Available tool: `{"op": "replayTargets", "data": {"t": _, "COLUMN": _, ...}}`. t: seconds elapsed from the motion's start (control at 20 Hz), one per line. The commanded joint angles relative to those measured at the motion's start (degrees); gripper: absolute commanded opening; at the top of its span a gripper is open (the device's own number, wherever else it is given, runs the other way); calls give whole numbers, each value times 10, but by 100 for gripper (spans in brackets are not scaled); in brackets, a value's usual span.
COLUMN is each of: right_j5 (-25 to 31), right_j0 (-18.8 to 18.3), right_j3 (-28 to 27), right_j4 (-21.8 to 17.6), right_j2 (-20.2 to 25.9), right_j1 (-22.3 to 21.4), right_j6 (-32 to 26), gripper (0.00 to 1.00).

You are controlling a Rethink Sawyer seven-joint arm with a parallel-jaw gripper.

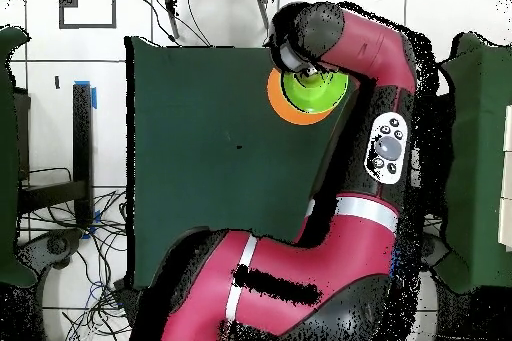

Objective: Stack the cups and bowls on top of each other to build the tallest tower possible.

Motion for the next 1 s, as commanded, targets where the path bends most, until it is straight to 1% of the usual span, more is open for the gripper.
{"op": "replayTargets", "data": {"t": 0.05, "right_j5": 5, "right_j0": 17, "right_j3": -11, "right_j4": 8, "right_j2": 20, "right_j1": 2, "right_j6": 100, "gripper": 0}}
{"op": "replayTargets", "data": {"t": 0.2, "right_j5": 7, "right_j0": 22, "right_j3": -10, "right_j4": 11, "right_j2": 16, "right_j1": -1, "right_j6": 106, "gripper": 0}}
{"op": "replayTargets", "data": {"t": 0.7, "right_j5": 2, "right_j0": 22, "right_j3": -17, "right_j4": 21, "right_j2": 11, "right_j1": 7, "right_j6": 101, "gripper": 0}}
{"op": "replayTargets", "data": {"t": 0.95, "right_j5": 12, "right_j0": 21, "right_j3": -43, "right_j4": 26, "right_j2": 4, "right_j1": 20, "right_j6": 97, "gripper": 0}}
{"op": "replayTargets", "data": {"t": 1.0, "right_j5": 16, "right_j0": 20, "right_j3": -56, "right_j4": 28, "right_j2": 2, "right_j1": 26, "right_j6": 95, "gripper": 0}}
